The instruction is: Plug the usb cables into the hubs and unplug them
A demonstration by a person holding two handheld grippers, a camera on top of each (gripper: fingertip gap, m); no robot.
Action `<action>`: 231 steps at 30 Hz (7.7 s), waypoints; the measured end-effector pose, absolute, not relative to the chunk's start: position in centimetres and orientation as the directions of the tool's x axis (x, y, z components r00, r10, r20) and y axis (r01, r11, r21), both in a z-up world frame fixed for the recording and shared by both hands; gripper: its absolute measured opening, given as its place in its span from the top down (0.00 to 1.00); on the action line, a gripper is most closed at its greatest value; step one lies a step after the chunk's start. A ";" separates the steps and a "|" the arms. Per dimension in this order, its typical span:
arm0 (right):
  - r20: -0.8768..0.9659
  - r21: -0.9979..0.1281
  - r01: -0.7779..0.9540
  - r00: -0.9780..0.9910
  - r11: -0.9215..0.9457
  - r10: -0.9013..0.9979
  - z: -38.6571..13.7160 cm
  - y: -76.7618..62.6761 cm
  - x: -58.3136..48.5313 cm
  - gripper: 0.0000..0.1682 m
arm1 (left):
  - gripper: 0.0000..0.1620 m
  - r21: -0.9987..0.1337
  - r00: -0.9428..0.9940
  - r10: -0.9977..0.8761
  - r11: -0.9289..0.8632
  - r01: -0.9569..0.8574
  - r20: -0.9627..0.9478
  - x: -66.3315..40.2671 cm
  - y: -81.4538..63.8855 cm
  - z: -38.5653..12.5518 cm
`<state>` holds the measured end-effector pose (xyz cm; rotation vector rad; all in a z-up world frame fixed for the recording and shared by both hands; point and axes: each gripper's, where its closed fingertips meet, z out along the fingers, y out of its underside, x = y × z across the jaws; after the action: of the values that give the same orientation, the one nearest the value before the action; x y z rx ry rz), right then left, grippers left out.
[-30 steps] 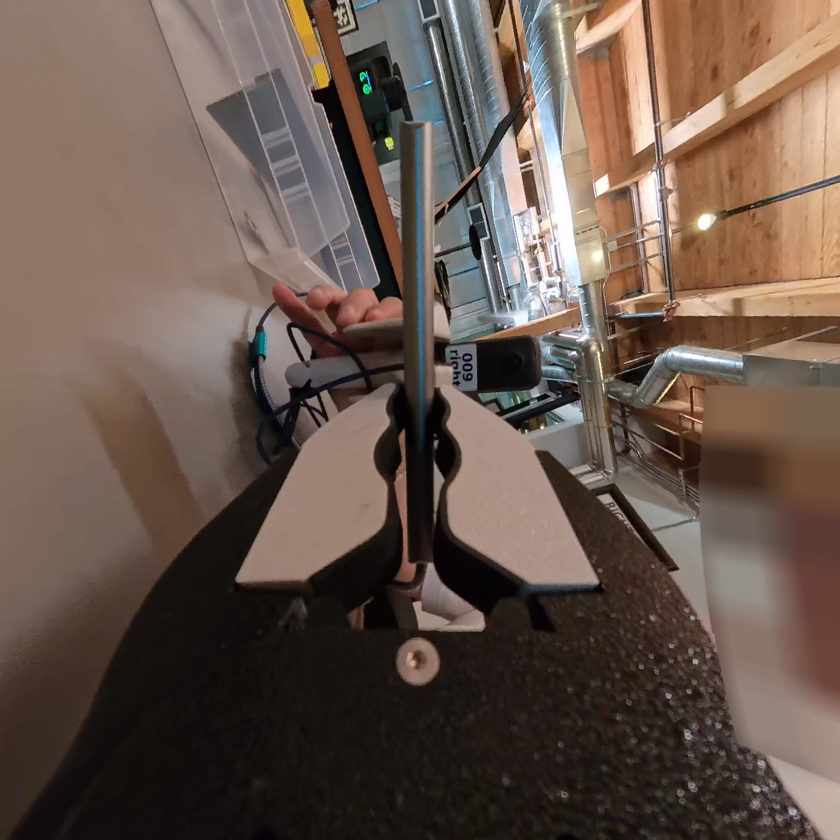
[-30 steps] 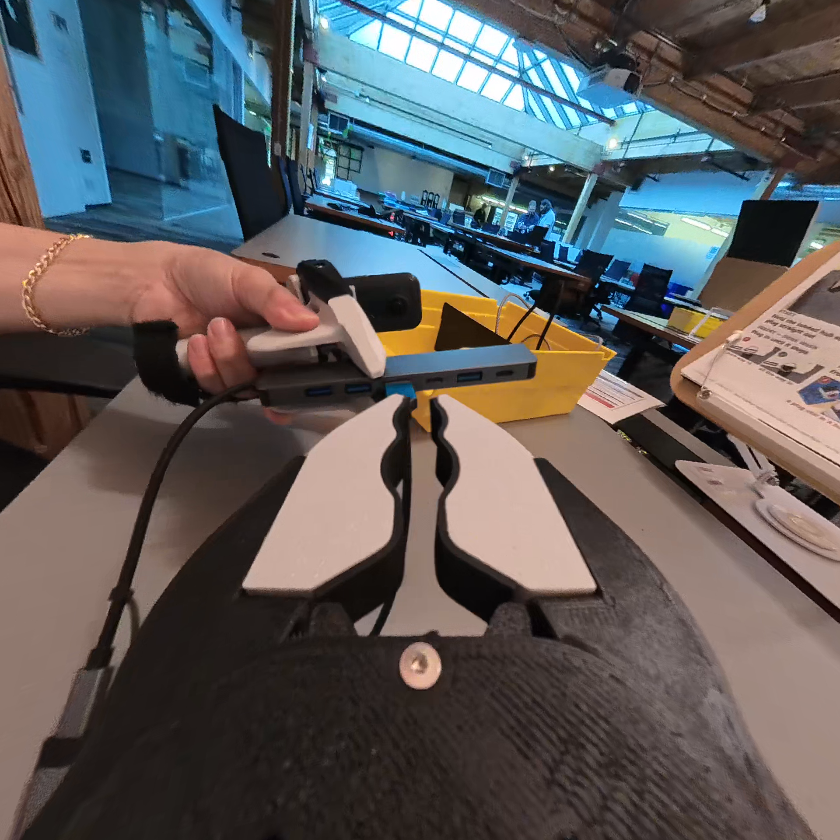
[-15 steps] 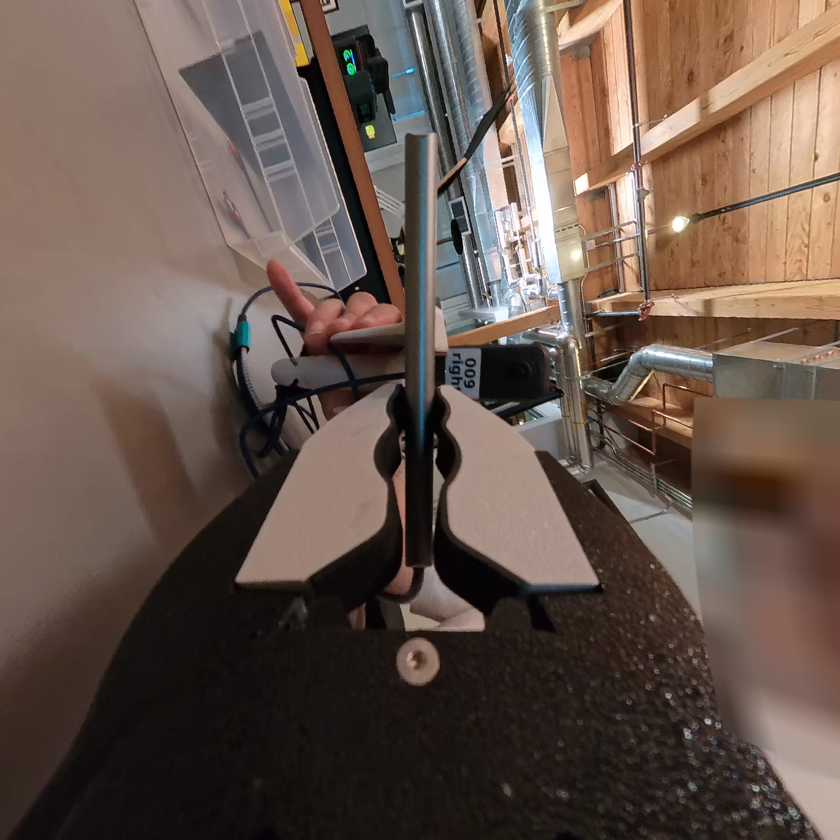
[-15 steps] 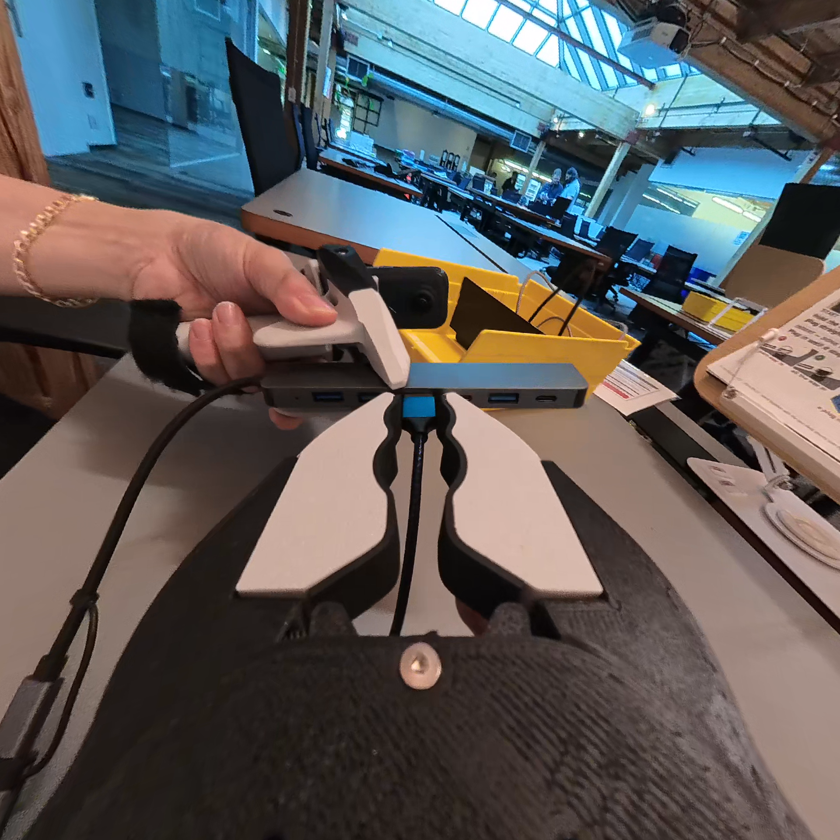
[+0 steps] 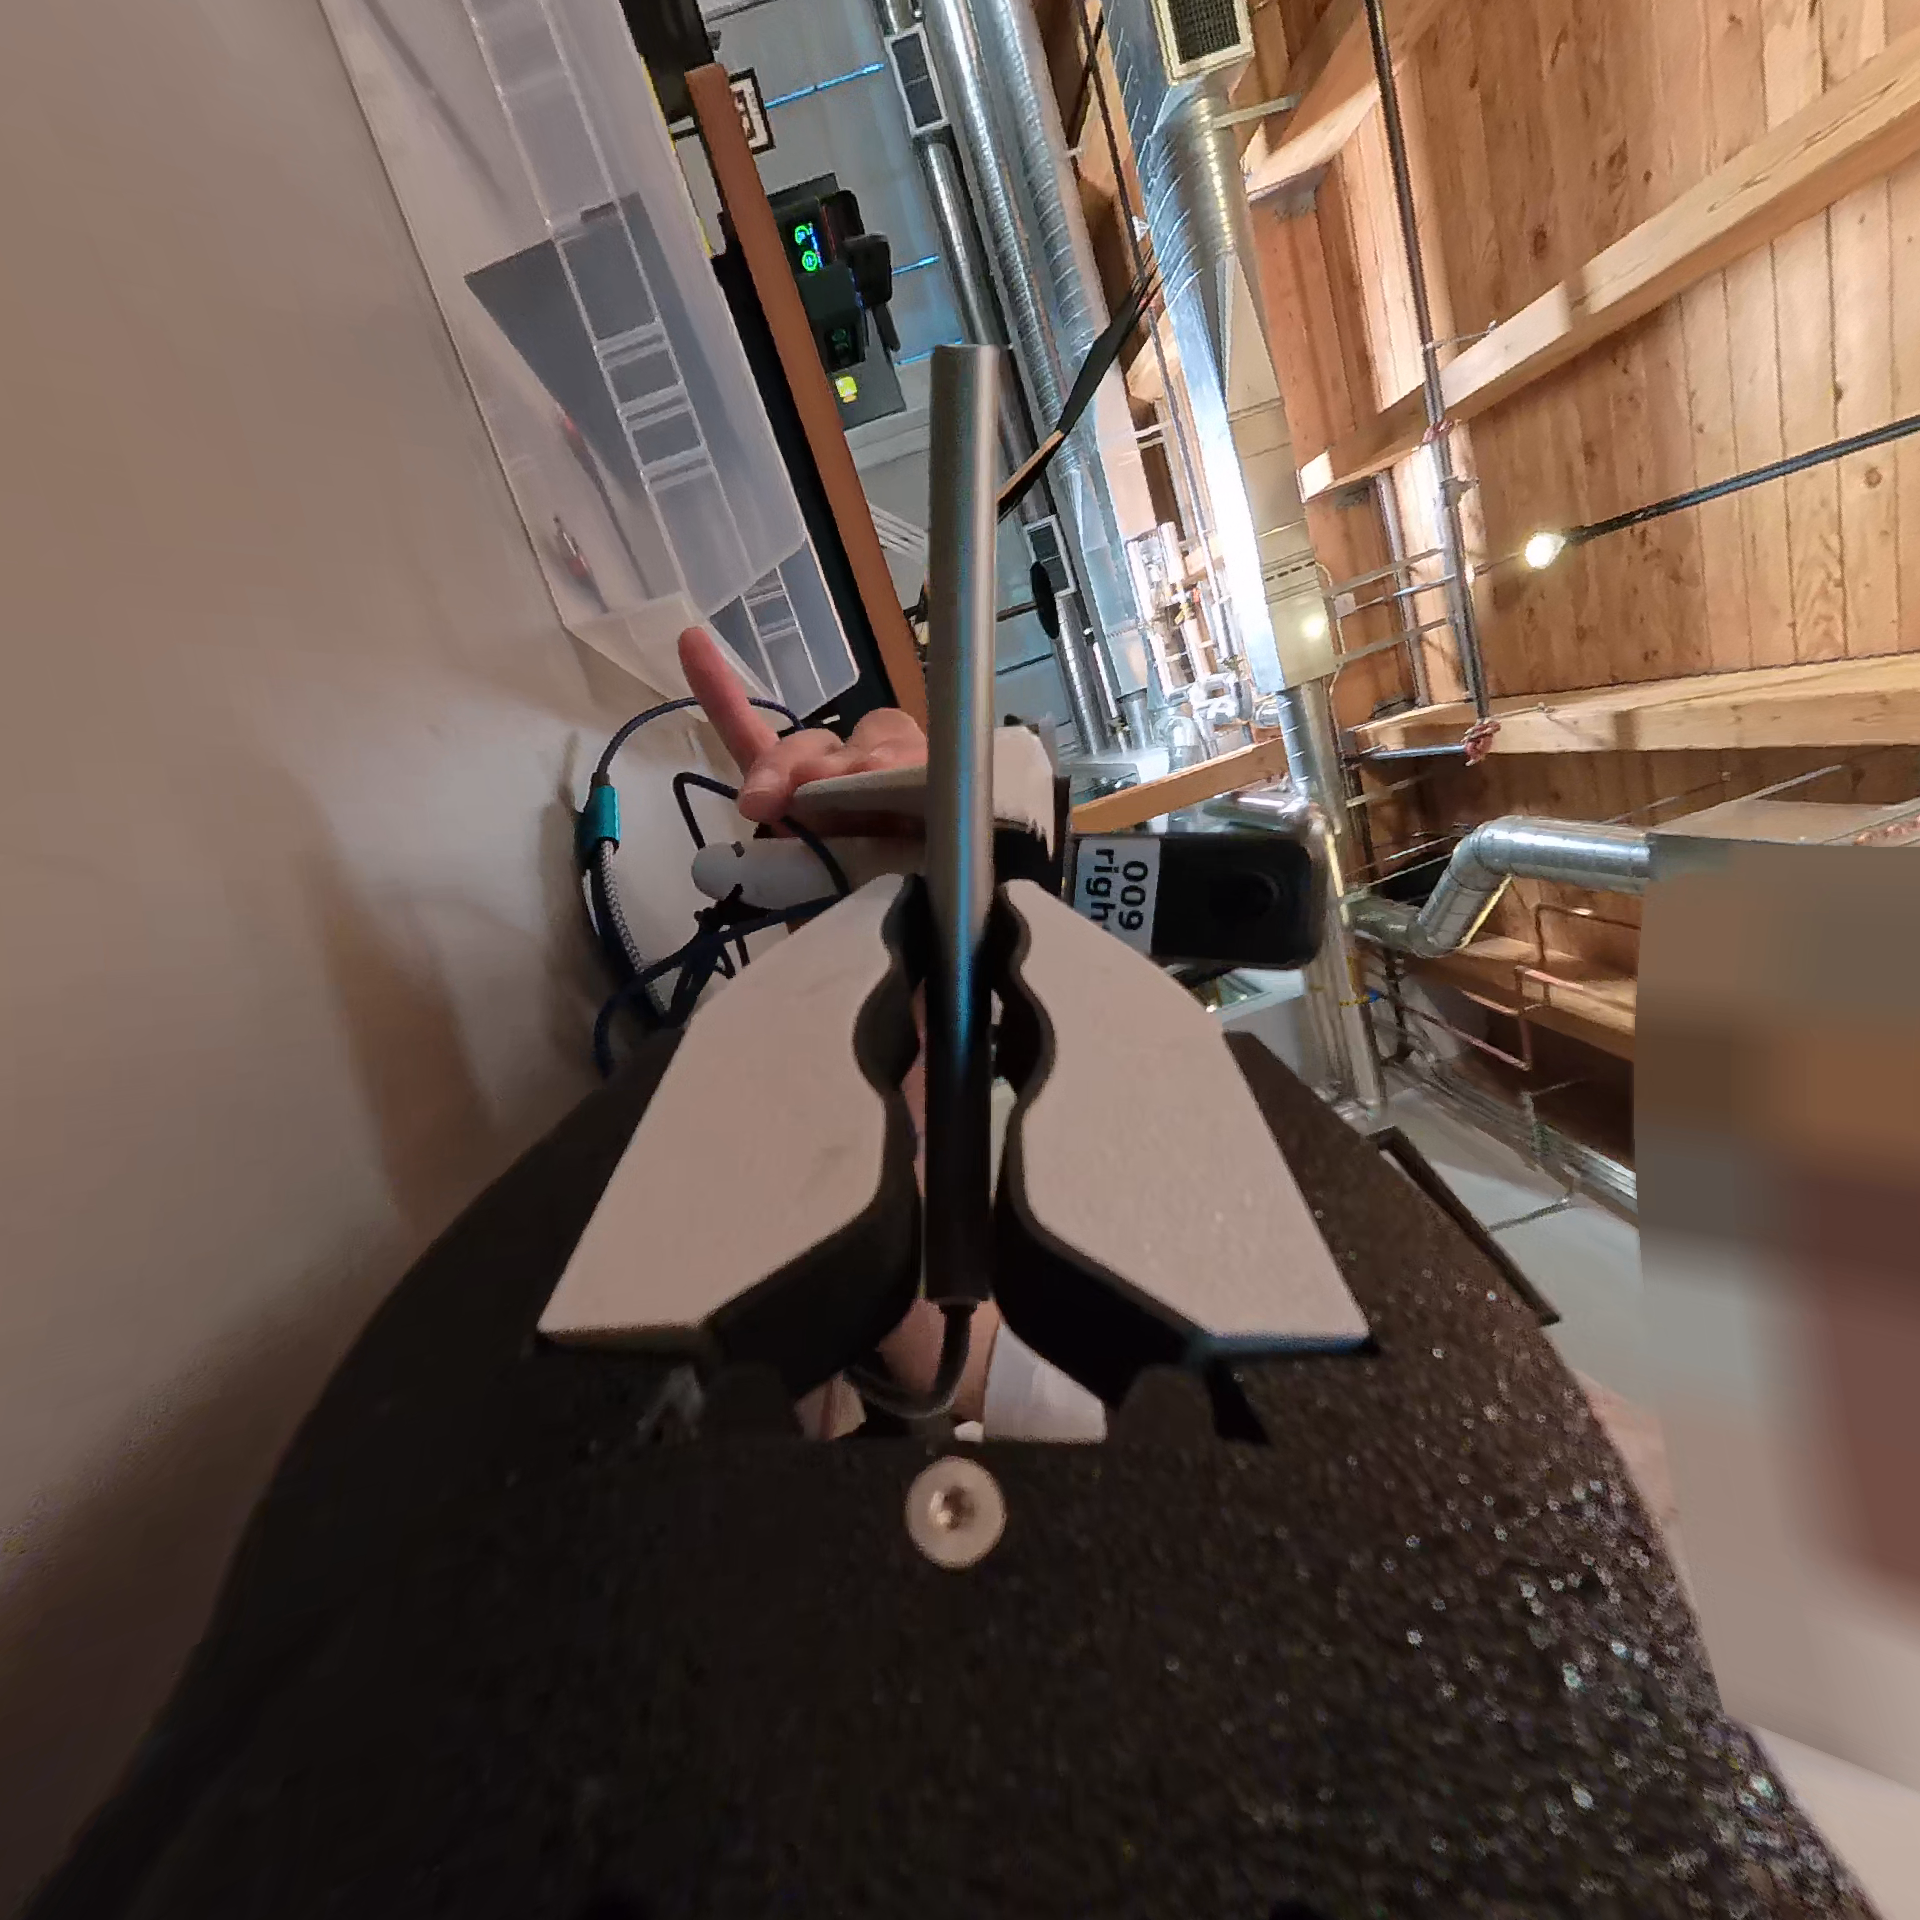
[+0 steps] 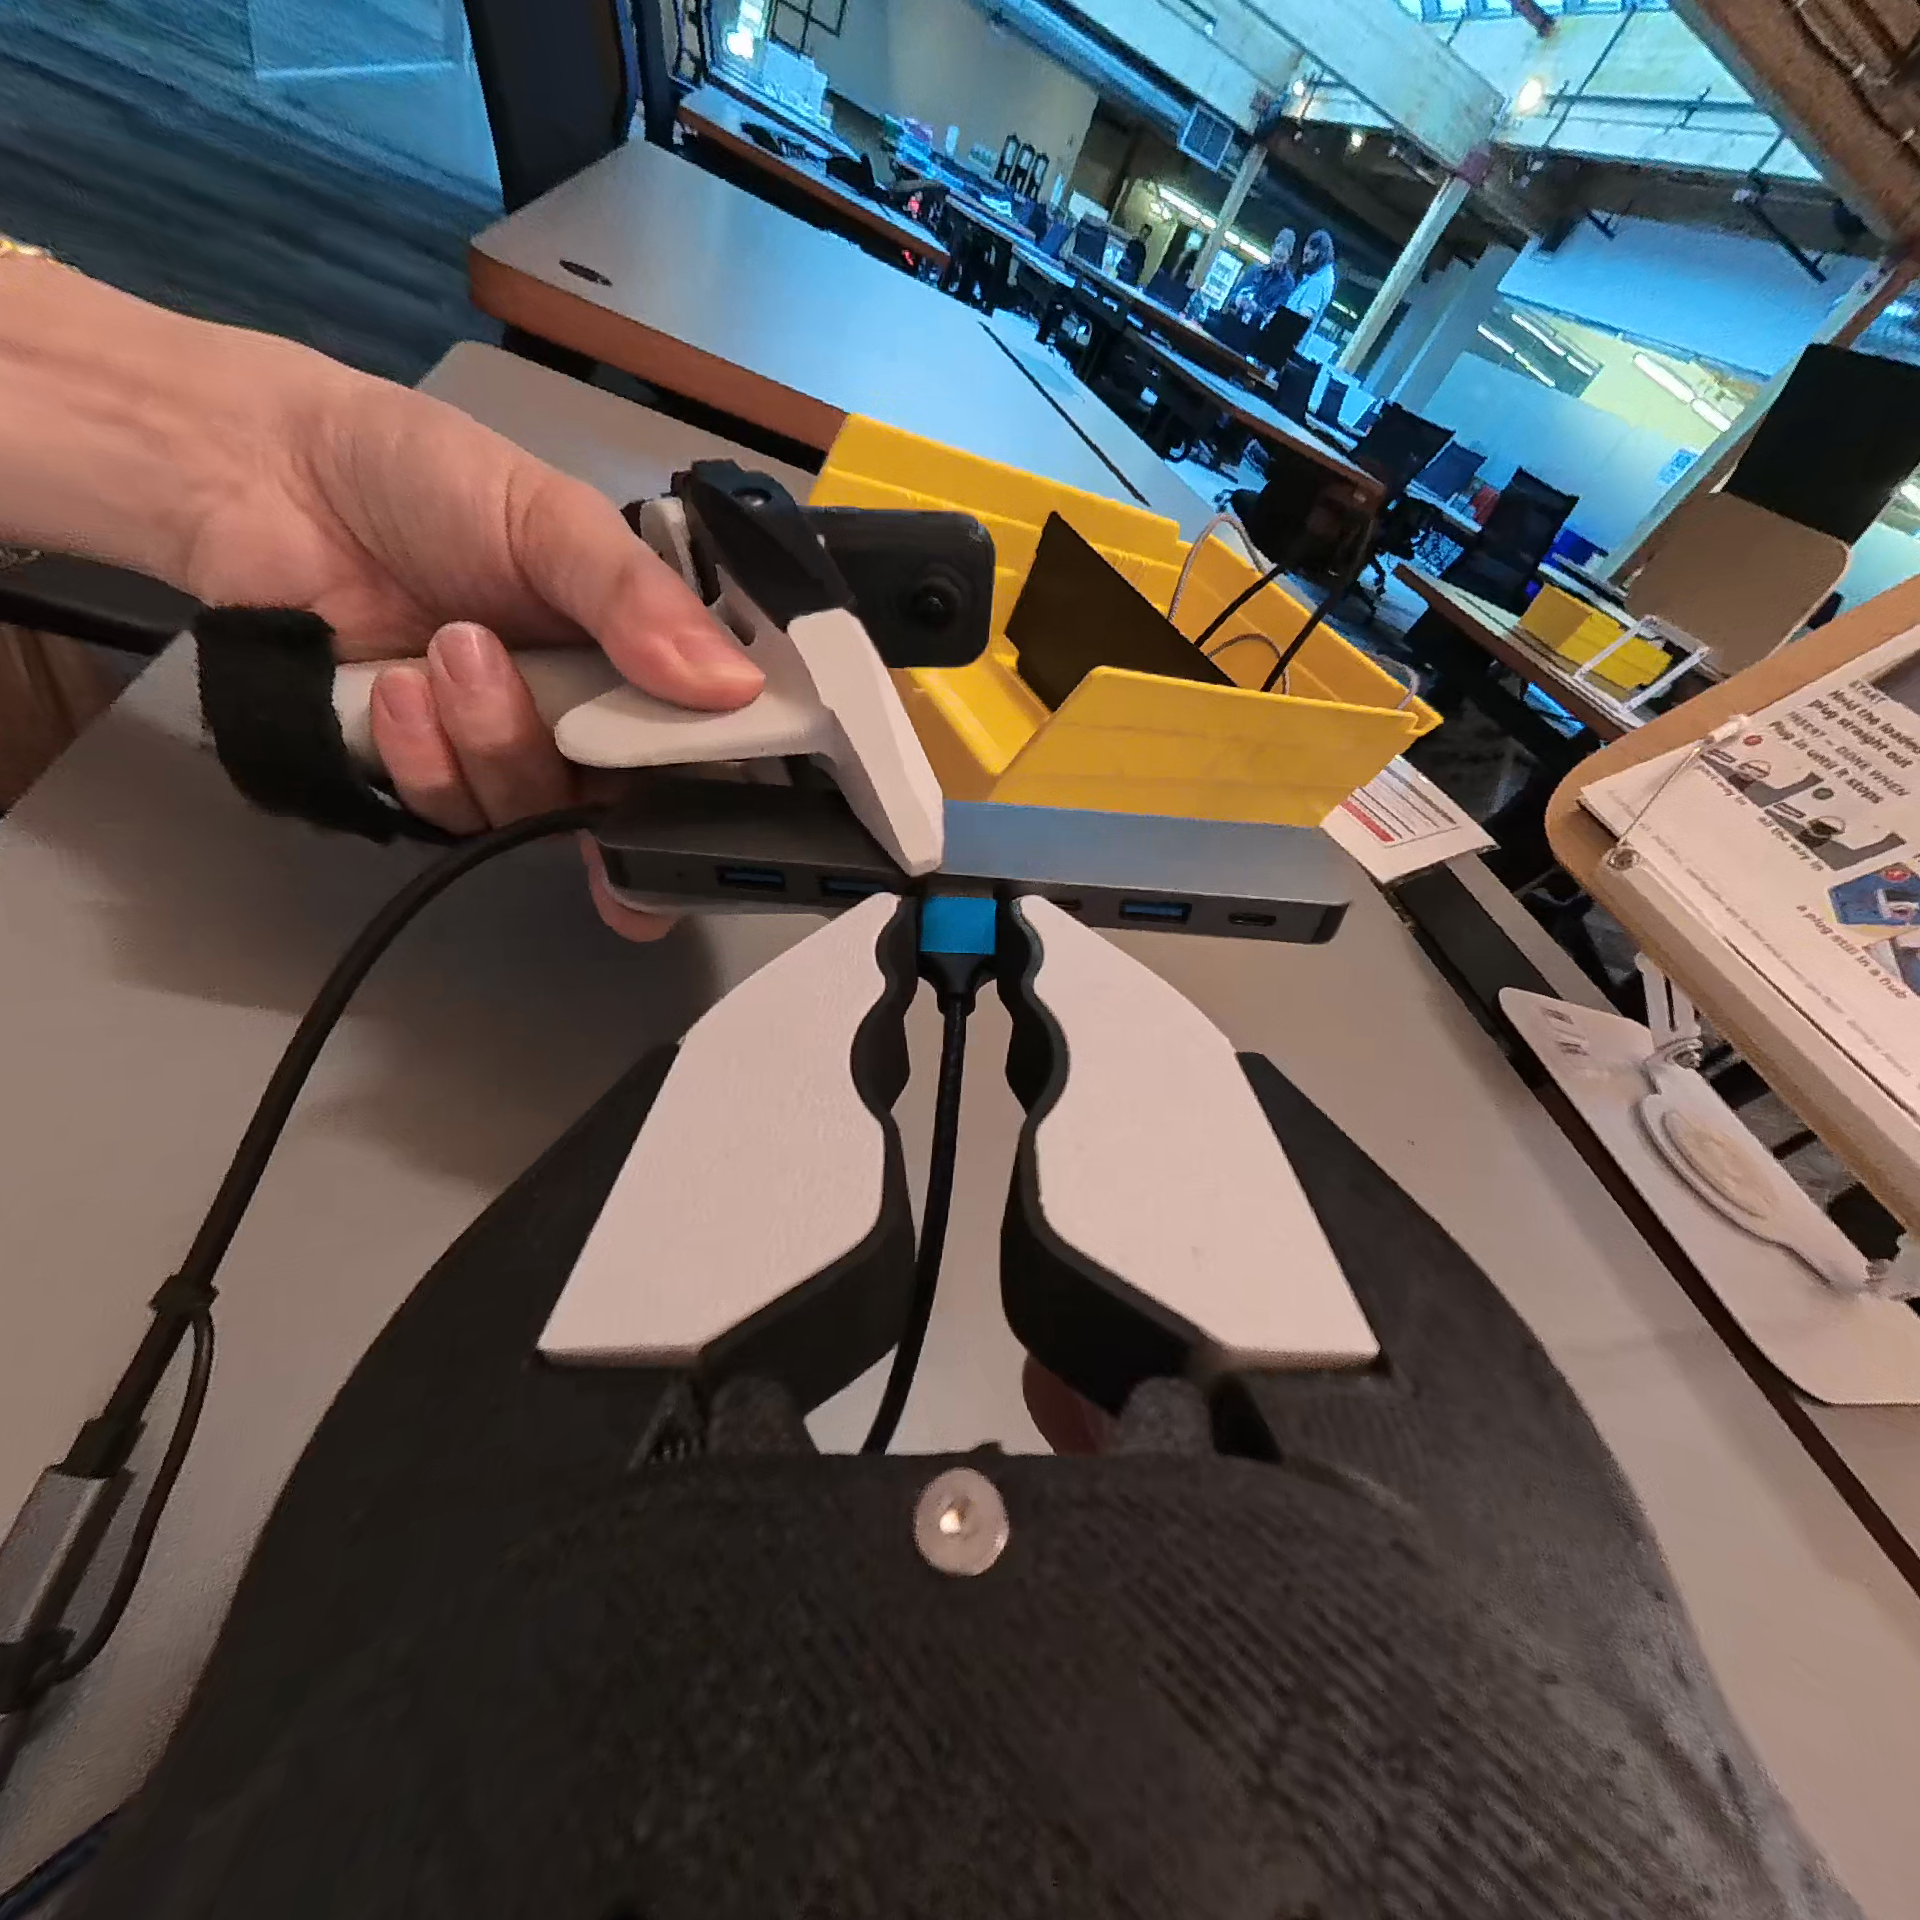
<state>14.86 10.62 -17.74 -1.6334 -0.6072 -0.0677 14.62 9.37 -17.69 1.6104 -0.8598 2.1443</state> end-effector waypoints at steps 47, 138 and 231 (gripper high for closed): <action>0.514 -0.844 0.524 0.851 0.112 -0.108 4.6 -2.3 31.9 0.91 | 0.94 -0.478 -0.422 -0.280 -0.725 -0.496 0.862 10.4 15.0 -14.1; 0.244 -0.286 0.240 0.954 -0.928 0.172 -10.8 -10.5 37.5 0.96 | 0.94 -0.542 -0.569 -0.188 -0.632 -0.553 0.800 8.5 12.3 -12.1; -0.229 -0.868 -0.113 0.955 -0.484 0.188 -13.8 7.3 14.1 0.93 | 0.81 -0.749 -0.558 -0.549 -0.625 -0.220 0.622 10.3 12.8 -10.8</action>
<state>14.07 7.33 -13.85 -2.0455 -0.0530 0.3573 10.29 12.78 -10.84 1.5439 -1.4165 2.6183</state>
